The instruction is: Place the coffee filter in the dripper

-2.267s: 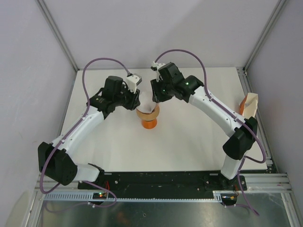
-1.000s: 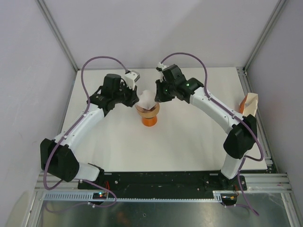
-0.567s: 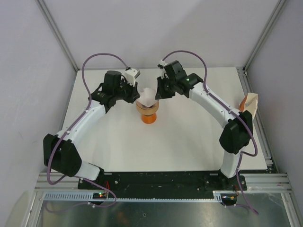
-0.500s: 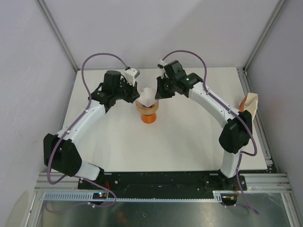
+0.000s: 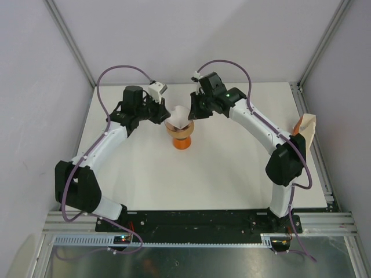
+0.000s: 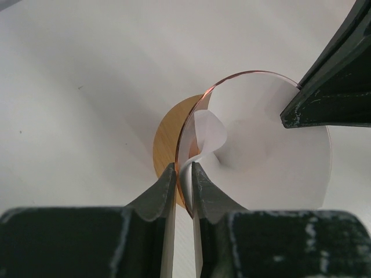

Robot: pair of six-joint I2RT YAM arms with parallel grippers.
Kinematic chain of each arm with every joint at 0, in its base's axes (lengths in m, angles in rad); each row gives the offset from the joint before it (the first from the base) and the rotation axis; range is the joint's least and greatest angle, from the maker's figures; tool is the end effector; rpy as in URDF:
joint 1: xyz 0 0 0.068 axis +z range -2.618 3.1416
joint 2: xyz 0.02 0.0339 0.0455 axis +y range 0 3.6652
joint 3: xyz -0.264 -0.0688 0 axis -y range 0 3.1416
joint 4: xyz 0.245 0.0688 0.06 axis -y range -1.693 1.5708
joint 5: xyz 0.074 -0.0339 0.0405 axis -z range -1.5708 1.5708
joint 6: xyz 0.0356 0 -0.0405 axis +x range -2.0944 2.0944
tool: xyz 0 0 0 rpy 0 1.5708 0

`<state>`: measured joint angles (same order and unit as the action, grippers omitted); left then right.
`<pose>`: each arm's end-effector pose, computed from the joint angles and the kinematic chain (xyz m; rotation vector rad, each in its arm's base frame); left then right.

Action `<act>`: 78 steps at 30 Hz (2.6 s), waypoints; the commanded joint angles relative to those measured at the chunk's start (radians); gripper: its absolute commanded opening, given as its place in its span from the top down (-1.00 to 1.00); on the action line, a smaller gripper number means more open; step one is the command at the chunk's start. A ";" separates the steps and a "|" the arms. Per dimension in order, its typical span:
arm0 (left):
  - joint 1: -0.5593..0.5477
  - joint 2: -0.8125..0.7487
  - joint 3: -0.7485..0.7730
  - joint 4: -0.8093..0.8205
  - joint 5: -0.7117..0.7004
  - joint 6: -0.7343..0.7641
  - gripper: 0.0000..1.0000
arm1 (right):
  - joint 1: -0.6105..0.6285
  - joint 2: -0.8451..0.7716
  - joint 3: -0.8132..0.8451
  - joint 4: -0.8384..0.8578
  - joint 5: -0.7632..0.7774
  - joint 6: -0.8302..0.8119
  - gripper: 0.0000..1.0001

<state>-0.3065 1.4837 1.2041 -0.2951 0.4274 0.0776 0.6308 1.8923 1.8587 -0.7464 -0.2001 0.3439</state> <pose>0.3182 -0.1162 0.3087 0.6533 2.0428 -0.5915 0.3412 0.2580 0.3391 -0.4505 2.4032 0.6942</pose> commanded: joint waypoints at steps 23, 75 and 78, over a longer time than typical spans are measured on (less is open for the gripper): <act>0.027 0.155 -0.057 -0.223 0.051 0.054 0.79 | -0.010 0.107 -0.052 -0.106 -0.029 -0.056 1.00; 0.027 0.006 0.201 -0.294 -0.014 0.035 -0.35 | 0.032 0.097 0.215 -0.156 -0.010 -0.046 0.46; 0.030 0.004 0.203 -0.293 -0.022 0.036 -0.34 | 0.031 0.095 0.224 -0.156 -0.008 -0.047 0.42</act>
<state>-0.2817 1.5368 1.3605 -0.5941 0.4206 0.0891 0.6575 1.9881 2.0296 -0.8997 -0.2173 0.3115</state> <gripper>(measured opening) 0.671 0.278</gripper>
